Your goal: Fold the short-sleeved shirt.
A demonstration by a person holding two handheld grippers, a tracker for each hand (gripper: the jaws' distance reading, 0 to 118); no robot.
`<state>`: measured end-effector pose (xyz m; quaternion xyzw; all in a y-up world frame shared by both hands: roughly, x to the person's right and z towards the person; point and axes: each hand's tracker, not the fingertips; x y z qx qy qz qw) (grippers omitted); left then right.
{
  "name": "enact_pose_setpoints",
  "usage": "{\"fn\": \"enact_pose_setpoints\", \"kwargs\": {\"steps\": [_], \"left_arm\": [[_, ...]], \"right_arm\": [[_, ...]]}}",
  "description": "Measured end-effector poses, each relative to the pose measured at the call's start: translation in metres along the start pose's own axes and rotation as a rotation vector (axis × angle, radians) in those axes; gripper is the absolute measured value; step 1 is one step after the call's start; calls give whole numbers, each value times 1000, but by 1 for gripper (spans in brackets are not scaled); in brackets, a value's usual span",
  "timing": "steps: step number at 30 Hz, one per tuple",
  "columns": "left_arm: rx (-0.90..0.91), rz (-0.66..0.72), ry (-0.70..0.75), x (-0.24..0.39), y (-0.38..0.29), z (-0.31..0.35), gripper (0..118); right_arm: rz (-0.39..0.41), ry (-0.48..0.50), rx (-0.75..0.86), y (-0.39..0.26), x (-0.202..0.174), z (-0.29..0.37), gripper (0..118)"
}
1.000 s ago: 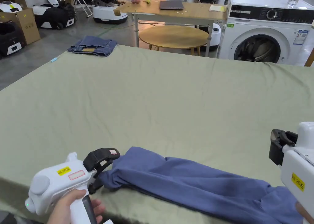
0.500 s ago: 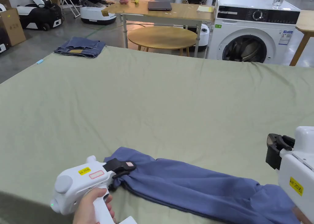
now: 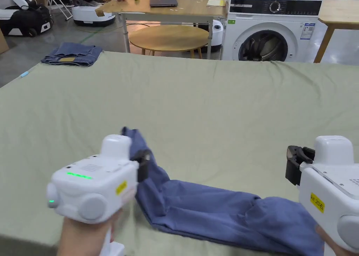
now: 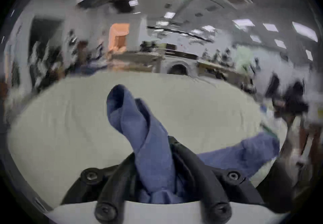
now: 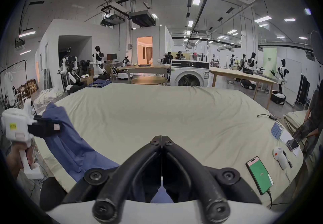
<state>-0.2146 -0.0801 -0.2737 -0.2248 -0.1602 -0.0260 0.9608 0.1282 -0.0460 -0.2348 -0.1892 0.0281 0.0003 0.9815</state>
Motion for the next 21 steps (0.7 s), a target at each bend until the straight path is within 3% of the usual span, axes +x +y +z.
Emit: {"fn": "enact_pose_setpoints", "kwargs": {"steps": [4,7,8,10,11,16,18,19,21], "left_arm": [[-139,-257,-66,94,-11,-42,3],[-209,-288,-100,126,-34,-72,6],[-233,-271,-89,129,-40,-79,16],[-260,-213,-92,124,-44,-86,79],[-257,-171,-105,121,-40,-83,95],[-57,84,-212,82,7,-38,97],[-56,234,-212,56,16,-35,95],[-75,304,-191,42,15,-36,88],[-138,379,-169,23,8,-43,84]], "right_arm": [[1,-8,1,-6,4,4,0],[3,-23,-4,-10,11,7,0],[-2,-23,-7,-11,14,8,0],[-9,-27,-13,-13,18,8,0],[-9,-28,-14,-14,20,9,0],[-19,-23,-17,-15,23,9,0],[-26,-21,-17,-16,23,9,0],[-30,-21,-17,-17,23,8,0],[-44,-14,-21,-19,23,8,0]]}}
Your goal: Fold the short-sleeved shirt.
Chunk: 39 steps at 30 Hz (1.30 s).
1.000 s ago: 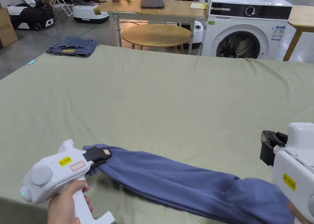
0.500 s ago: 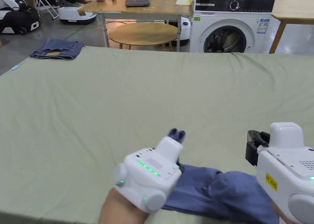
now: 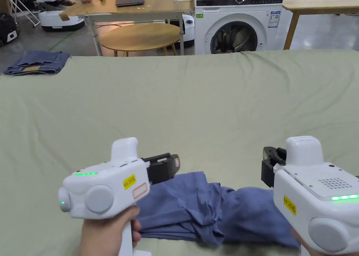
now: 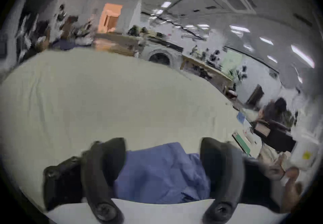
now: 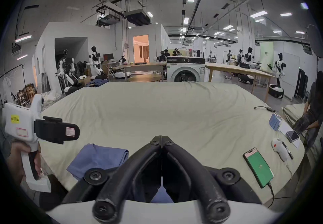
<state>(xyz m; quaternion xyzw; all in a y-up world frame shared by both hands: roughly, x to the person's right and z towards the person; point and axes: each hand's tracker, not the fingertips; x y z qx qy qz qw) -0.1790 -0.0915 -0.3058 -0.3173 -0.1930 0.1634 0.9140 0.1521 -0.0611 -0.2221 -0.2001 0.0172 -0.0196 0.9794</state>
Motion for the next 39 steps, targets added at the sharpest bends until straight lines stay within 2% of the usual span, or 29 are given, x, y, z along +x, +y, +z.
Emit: {"fn": "enact_pose_setpoints", "kwargs": {"steps": [1,2,3,5,9,13,14,17,19,22,26,27,29,30,31,32,33,36,39], "left_arm": [[-26,13,6,-6,-4,-5,58],[-60,8,10,-11,-10,-11,24],[-102,14,8,-14,-18,-17,2],[-180,49,-71,-12,-37,-31,2],[-250,58,-126,9,-66,-60,2],[-354,112,-307,40,-85,-95,2],[-370,104,-285,47,-88,-101,2],[-297,23,-293,63,-86,-91,2],[-253,33,-354,65,-77,-73,2],[-134,-66,-256,52,-61,-28,2],[-83,76,-135,-9,-53,2,2],[-90,102,-133,-20,-53,6,4],[-78,101,-151,-32,-53,11,21],[-59,113,-143,-39,-54,16,21],[-40,150,-151,-50,-54,18,50],[-41,216,-161,-62,-56,16,87],[-49,293,-162,-73,-59,14,115],[22,510,-165,-107,-69,18,117],[-39,721,-213,-137,-87,3,116]], "right_arm": [[-7,3,-2,-1,0,-1,0],[-12,5,-5,-2,0,-2,0],[-15,6,-8,-4,1,-3,0],[-17,6,-14,-5,1,-3,0],[-20,1,-21,-8,5,-3,0],[-24,-12,-24,-10,10,1,0],[-25,-14,-25,-10,11,1,0],[-27,-25,-33,-13,15,2,0],[-28,-27,-38,-15,17,0,0],[-17,-29,-47,-17,16,-2,0],[-29,-16,-46,-19,13,-4,0],[-35,-7,-50,-20,11,-6,0],[-34,4,-63,-22,6,-10,0],[-34,8,-69,-23,4,-10,0],[-37,16,-72,-24,3,-9,0],[-40,20,-73,-25,2,-8,0],[-38,21,-72,-26,1,-7,0],[-32,15,-74,-26,2,-7,0],[-42,10,-77,-26,6,-8,0]]}}
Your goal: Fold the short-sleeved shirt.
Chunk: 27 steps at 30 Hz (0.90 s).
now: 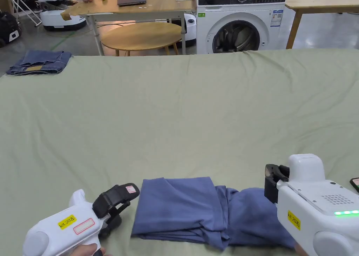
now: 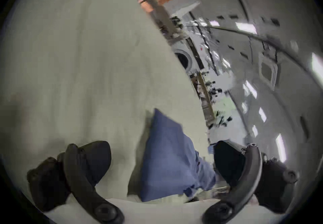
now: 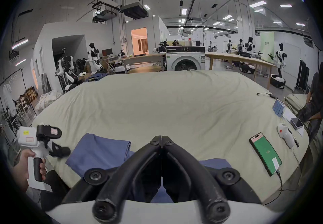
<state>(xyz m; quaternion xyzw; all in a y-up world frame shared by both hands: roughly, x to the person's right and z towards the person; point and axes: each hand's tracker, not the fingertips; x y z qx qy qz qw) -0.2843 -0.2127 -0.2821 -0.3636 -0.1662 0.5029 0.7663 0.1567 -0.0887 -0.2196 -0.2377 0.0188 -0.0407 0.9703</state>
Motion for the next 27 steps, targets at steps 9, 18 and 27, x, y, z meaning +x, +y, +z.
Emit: {"fn": "enact_pose_setpoints", "kwargs": {"steps": [9,18,27], "left_arm": [[-96,224,-146,-9,-39,-65,19],[65,-36,8,17,-3,-16,11],[173,-698,286,134,-13,30,11]], "right_arm": [[-4,1,-2,2,0,-2,0],[-10,-32,-5,1,15,0,0],[-17,-24,-2,2,12,0,0]]}}
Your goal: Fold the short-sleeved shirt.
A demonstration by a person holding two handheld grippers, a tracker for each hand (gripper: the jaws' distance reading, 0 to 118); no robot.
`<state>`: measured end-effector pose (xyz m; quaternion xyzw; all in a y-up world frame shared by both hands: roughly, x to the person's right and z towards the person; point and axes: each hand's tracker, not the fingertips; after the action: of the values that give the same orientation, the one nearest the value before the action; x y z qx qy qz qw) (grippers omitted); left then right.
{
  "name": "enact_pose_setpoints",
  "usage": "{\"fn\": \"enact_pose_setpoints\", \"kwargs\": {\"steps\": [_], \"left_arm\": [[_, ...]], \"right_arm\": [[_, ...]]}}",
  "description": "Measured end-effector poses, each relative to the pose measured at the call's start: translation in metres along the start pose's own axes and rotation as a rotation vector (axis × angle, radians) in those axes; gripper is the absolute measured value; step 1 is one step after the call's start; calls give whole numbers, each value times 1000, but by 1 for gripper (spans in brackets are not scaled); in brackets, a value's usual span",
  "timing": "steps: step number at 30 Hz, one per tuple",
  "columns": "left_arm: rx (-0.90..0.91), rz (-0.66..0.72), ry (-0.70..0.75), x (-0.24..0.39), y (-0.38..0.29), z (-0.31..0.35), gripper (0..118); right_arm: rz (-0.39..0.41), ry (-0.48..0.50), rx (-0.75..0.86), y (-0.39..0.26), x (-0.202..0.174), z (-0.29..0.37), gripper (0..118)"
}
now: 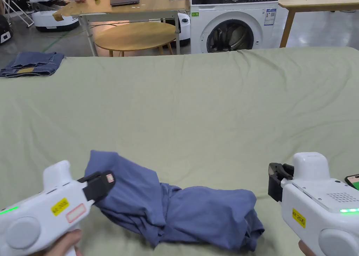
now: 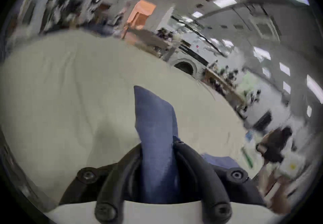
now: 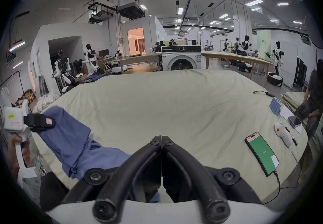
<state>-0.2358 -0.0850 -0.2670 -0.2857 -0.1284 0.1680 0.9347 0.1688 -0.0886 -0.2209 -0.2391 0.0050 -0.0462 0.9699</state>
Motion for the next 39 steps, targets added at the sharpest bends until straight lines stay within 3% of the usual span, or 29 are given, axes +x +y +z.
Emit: {"fn": "enact_pose_setpoints", "kwargs": {"steps": [5,10,13,14,16,17,21,23,26,27,28,30,34,39], "left_arm": [[-68,-307,-84,109,-24,-30,11],[-216,-654,-10,185,-102,-91,11],[-211,-725,63,198,-129,-109,12],[-186,-690,59,196,-126,-108,22],[-168,-539,-33,187,-102,-94,69],[-164,-485,-78,185,-90,-85,85],[-53,-309,-216,167,-34,-34,88],[-25,-238,-216,152,-17,-30,88],[-158,-176,-134,122,-16,-50,88],[-206,-151,-133,116,-22,-61,77],[-239,-104,-146,109,-31,-68,56],[-321,-11,-229,106,-51,-83,6],[-415,-50,-376,143,-95,-107,6],[-451,-93,-358,176,-118,-131,6]], "right_arm": [[0,-7,3,-3,5,6,0],[-14,-37,10,-9,21,17,0],[-12,-53,8,-13,29,20,0],[-11,-56,8,-13,31,21,0],[-17,-52,9,-12,34,23,0],[-19,-50,13,-12,35,24,0],[-24,-34,17,-10,33,24,0],[-30,-25,16,-10,31,22,0],[-45,-9,11,-11,28,20,0],[-47,-4,8,-11,27,20,0],[-49,1,7,-12,26,20,0],[-49,5,4,-13,26,20,0],[-48,1,-8,-14,29,19,0],[-56,-10,-22,-15,35,21,0]]}}
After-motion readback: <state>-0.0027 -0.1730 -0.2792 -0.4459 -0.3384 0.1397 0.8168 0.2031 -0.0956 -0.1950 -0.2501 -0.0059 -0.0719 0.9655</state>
